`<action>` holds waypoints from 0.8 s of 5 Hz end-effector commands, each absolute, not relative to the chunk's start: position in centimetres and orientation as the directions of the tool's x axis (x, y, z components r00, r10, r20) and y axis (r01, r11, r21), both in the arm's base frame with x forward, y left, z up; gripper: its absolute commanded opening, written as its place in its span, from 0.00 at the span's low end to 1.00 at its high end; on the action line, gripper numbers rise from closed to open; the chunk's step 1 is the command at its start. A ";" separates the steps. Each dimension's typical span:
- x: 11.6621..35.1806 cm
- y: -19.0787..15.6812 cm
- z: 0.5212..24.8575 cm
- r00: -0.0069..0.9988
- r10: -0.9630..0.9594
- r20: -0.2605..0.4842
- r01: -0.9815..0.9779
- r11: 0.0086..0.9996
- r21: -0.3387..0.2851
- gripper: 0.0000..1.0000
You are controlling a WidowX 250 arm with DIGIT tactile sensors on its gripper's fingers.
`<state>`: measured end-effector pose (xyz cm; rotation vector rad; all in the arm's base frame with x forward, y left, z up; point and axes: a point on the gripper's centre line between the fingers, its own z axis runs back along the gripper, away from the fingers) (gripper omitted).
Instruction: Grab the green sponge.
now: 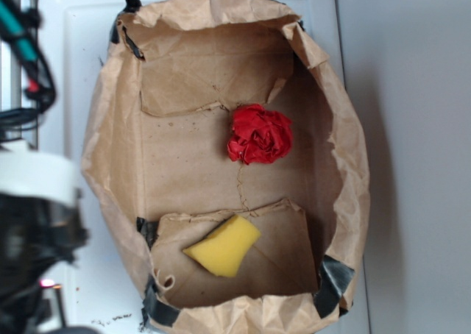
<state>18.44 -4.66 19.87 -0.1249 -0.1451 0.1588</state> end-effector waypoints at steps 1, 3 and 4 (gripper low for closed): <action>22.6 -4.6 19.8 0.923 0.343 0.174 -0.314 0.934 -0.172 1.00; 25.3 -4.3 18.5 0.840 0.509 0.187 -0.469 0.855 -0.219 1.00; 26.4 -3.9 18.5 0.812 0.550 0.196 -0.503 0.829 -0.246 1.00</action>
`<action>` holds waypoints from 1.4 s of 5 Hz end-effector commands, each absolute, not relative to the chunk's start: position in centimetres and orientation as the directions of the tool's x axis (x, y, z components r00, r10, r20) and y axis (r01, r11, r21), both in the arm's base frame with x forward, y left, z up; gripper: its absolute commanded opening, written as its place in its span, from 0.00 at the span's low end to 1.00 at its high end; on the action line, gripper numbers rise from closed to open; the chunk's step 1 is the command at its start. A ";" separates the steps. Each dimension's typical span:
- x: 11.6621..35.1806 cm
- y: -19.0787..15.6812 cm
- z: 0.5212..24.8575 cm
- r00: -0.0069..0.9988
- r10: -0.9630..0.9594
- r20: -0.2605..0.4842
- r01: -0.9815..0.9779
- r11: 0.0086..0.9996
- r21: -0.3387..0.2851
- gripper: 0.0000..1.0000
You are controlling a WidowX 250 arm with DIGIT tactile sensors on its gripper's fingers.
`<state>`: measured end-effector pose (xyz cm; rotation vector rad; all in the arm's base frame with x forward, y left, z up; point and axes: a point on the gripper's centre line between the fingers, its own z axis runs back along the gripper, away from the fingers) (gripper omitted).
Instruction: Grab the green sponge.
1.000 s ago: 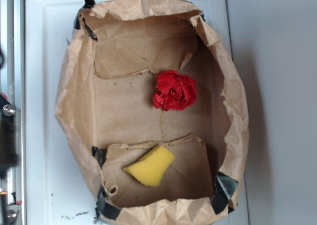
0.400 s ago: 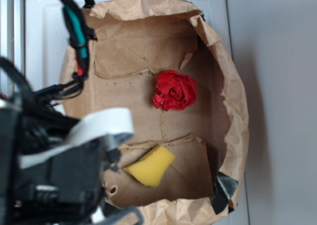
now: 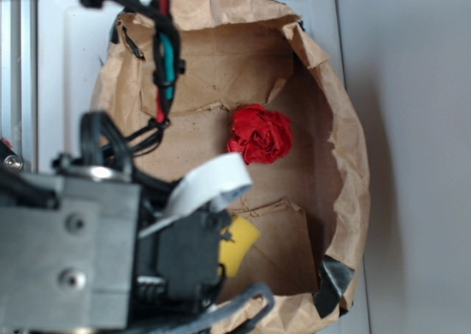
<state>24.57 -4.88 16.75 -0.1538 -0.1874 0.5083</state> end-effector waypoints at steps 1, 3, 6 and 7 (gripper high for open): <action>27.8 -3.8 17.9 0.796 0.568 0.208 -0.526 0.820 -0.228 1.00; 29.7 -4.1 16.8 0.780 0.588 0.215 -0.552 0.808 -0.208 1.00; 29.7 -4.1 16.8 0.780 0.588 0.215 -0.552 0.808 -0.208 1.00; 29.7 -4.1 16.8 0.780 0.588 0.215 -0.552 0.808 -0.208 1.00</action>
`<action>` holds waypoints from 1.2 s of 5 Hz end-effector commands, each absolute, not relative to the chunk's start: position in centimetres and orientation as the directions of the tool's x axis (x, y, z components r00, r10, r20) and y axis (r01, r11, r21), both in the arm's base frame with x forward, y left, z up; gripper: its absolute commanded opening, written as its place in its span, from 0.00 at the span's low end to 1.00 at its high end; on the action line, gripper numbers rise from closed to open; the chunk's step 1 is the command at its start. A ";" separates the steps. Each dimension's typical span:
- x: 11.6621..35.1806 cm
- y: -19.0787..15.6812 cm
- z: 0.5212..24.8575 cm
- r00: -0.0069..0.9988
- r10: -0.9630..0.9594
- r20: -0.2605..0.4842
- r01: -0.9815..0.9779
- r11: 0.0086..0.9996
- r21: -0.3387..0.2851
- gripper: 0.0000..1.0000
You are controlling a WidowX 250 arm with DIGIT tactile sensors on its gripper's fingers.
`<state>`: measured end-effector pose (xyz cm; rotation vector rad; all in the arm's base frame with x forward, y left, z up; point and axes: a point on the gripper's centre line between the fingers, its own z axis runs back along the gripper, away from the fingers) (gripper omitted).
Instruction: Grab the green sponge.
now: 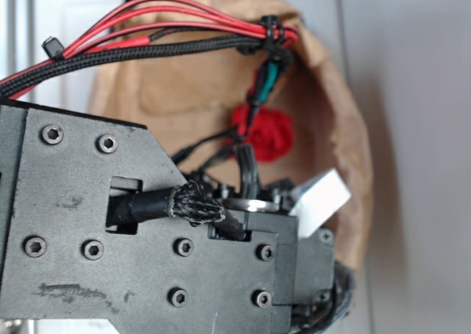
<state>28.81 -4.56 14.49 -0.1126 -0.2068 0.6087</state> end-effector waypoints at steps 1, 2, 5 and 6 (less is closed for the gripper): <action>28.3 -2.9 16.1 0.774 0.600 0.205 -0.554 0.797 -0.242 1.00; 30.0 -2.2 15.5 0.734 0.649 0.201 -0.604 0.759 -0.245 1.00; 31.1 -1.2 14.1 0.709 0.672 0.214 -0.627 0.740 -0.244 1.00; 30.9 -1.6 13.3 0.702 0.672 0.236 -0.628 0.740 -0.242 1.00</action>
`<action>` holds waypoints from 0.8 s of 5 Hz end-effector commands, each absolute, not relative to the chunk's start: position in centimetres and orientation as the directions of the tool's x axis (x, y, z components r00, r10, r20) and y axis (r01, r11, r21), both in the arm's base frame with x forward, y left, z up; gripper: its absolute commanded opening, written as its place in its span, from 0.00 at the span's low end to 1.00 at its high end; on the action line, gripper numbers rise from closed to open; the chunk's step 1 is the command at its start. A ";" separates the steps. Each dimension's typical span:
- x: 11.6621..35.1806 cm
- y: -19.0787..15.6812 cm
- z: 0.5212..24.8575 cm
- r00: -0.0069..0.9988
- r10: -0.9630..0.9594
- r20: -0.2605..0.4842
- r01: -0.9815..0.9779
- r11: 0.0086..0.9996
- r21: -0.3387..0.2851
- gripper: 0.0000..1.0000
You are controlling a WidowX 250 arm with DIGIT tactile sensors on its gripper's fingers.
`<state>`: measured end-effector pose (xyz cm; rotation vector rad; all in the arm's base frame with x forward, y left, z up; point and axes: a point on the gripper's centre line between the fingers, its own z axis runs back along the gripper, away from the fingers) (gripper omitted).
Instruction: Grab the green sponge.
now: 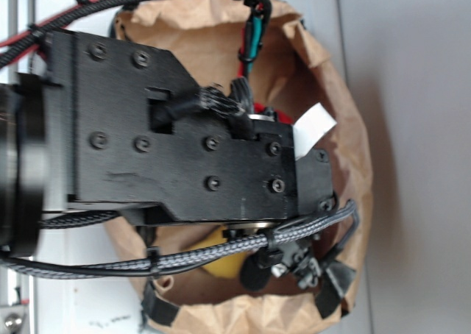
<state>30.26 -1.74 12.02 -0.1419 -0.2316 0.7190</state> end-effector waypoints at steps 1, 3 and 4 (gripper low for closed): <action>30.6 -1.9 12.7 0.699 0.672 0.246 -0.628 0.740 -0.239 1.00; 28.1 -2.8 10.9 0.727 0.630 0.273 -0.579 0.776 -0.250 1.00; 27.8 -3.8 10.0 0.735 0.616 0.282 -0.566 0.788 -0.244 1.00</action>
